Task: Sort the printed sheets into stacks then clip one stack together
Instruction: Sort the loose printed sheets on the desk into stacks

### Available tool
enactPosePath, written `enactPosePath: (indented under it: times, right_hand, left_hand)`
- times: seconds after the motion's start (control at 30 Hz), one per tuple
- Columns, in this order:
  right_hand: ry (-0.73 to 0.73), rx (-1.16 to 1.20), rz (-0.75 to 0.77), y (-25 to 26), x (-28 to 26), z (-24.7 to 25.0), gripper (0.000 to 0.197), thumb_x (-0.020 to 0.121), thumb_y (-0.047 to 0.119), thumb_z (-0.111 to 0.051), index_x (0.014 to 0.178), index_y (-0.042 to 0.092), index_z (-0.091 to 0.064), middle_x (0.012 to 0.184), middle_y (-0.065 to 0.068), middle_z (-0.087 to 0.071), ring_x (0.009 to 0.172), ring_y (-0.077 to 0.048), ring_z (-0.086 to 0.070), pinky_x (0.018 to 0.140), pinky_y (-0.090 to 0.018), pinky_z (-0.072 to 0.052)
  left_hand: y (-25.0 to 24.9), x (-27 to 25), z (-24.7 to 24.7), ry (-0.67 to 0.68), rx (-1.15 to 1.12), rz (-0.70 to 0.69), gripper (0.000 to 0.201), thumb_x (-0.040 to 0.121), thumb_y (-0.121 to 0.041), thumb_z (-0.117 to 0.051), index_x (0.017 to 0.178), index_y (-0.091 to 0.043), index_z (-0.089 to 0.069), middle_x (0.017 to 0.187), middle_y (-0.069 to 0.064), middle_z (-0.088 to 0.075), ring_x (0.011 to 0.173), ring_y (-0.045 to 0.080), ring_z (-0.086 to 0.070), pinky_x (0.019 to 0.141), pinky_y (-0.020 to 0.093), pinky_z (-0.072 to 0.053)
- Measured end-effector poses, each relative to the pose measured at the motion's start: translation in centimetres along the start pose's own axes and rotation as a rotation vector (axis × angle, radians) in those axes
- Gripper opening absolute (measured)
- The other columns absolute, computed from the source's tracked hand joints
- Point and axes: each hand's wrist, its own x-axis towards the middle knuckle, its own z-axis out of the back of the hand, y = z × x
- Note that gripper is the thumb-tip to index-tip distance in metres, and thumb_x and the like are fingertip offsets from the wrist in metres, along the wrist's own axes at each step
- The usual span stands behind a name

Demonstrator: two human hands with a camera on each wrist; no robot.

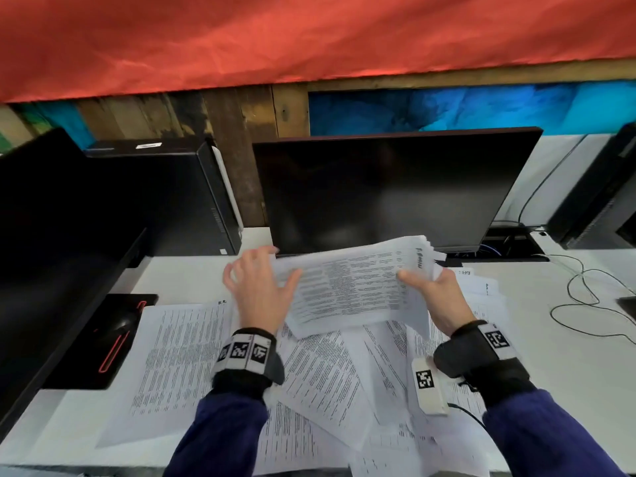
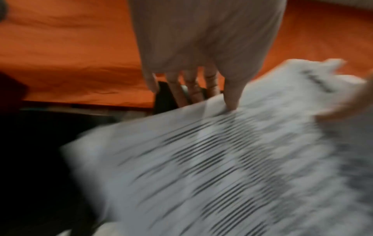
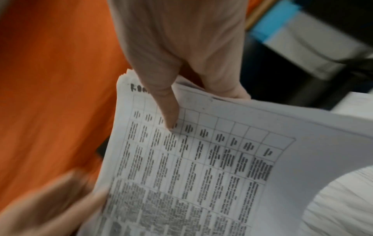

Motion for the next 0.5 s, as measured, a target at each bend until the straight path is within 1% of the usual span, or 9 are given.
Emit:
enactPosePath:
  times: [0.07, 0.13, 0.17, 0.23, 0.3, 0.33, 0.37, 0.43, 0.5]
  right_hand:
    - [-0.016, 0.122, -0.051, -1.0, -0.2, 0.4, 0.029, 0.084, 0.002, -0.066, 0.112, -0.005, -0.064, 0.105, -0.019, -0.071, 0.096, -0.033, -0.069, 0.092, -0.048, -0.052]
    - [0.027, 0.2, -0.069, -1.8, -0.4, 0.1, 0.033, 0.084, 0.0, -0.065, 0.116, -0.005, -0.062, 0.11, -0.019, -0.07, 0.103, -0.033, -0.067, 0.093, -0.045, -0.052]
    - [0.066, 0.211, -0.074, -2.1, -0.5, -0.2, 0.034, 0.083, -0.001, -0.065, 0.117, -0.004, -0.062, 0.111, -0.018, -0.07, 0.104, -0.032, -0.067, 0.093, -0.043, -0.052]
    - [0.121, 0.159, -0.075, -2.6, -0.6, -0.4, 0.037, 0.079, -0.003, -0.068, 0.115, 0.0, -0.063, 0.109, -0.013, -0.072, 0.103, -0.027, -0.068, 0.09, -0.038, -0.052]
    - [0.105, 0.099, -0.108, -3.4, -0.7, -0.3, 0.045, 0.07, -0.005, -0.073, 0.112, 0.005, -0.061, 0.102, -0.01, -0.072, 0.1, -0.026, -0.067, 0.083, -0.032, -0.051]
    - [0.078, 0.094, -0.137, -4.1, -0.6, -0.3, 0.048, 0.07, -0.007, -0.072, 0.113, 0.006, -0.057, 0.103, -0.01, -0.071, 0.1, -0.027, -0.066, 0.08, -0.031, -0.05]
    - [0.058, 0.108, -0.16, -4.7, -0.5, -0.4, 0.048, 0.073, -0.009, -0.069, 0.116, 0.006, -0.054, 0.107, -0.012, -0.069, 0.102, -0.028, -0.065, 0.08, -0.033, -0.05]
    - [0.025, 0.156, -0.207, -5.4, -0.5, -1.4, 0.042, 0.08, -0.01, -0.06, 0.119, 0.003, -0.051, 0.115, -0.014, -0.065, 0.109, -0.031, -0.061, 0.092, -0.04, -0.048]
    - [-0.028, 0.19, -0.22, -5.5, -0.7, -2.8, 0.028, 0.086, -0.006, -0.055, 0.111, 0.003, -0.05, 0.109, -0.009, -0.063, 0.108, -0.031, -0.059, 0.098, -0.038, -0.041]
  left_hand:
    - [1.4, -0.3, 0.1, 0.081, -0.445, 0.276, 0.065, 0.074, -0.04, -0.076, 0.126, -0.021, -0.041, 0.125, -0.002, -0.049, 0.117, 0.018, -0.049, 0.105, 0.043, -0.039]
    - [1.5, -1.1, -0.1, 0.225, -0.877, 0.427, 0.061, 0.079, -0.022, -0.075, 0.129, -0.018, -0.041, 0.126, -0.003, -0.054, 0.116, 0.016, -0.054, 0.1, 0.039, -0.046]
    - [1.6, -1.5, -0.4, 0.275, -0.974, 0.457, 0.056, 0.081, -0.016, -0.072, 0.129, -0.017, -0.043, 0.124, -0.002, -0.059, 0.114, 0.017, -0.058, 0.097, 0.038, -0.048]
    - [2.4, -2.3, -2.0, 0.294, -1.03, 0.53, 0.051, 0.081, -0.01, -0.07, 0.126, -0.02, -0.048, 0.12, 0.001, -0.063, 0.112, 0.019, -0.061, 0.094, 0.04, -0.051]
    - [4.5, -3.2, -4.8, 0.313, -1.017, 0.644, 0.065, 0.071, -0.021, -0.074, 0.128, -0.031, -0.043, 0.129, 0.001, -0.058, 0.12, 0.024, -0.056, 0.097, 0.048, -0.048]
    - [5.6, -3.6, -6.4, 0.35, -1.005, 0.685, 0.075, 0.064, -0.03, -0.076, 0.129, -0.041, -0.039, 0.136, 0.0, -0.052, 0.126, 0.026, -0.051, 0.1, 0.052, -0.045]
    - [7.2, -4.0, -8.5, 0.378, -1.0, 0.704, 0.081, 0.06, -0.036, -0.075, 0.13, -0.049, -0.036, 0.141, -0.002, -0.048, 0.129, 0.027, -0.048, 0.102, 0.054, -0.042]
    - [8.1, -4.4, -10.7, 0.367, -1.022, 0.705, 0.078, 0.061, -0.04, -0.07, 0.131, -0.051, -0.035, 0.14, -0.003, -0.05, 0.128, 0.027, -0.049, 0.102, 0.054, -0.042]
    - [6.1, -4.2, -8.5, 0.339, -1.022, 0.706, 0.072, 0.066, -0.044, -0.065, 0.132, -0.048, -0.037, 0.135, -0.001, -0.054, 0.123, 0.027, -0.054, 0.1, 0.053, -0.045]
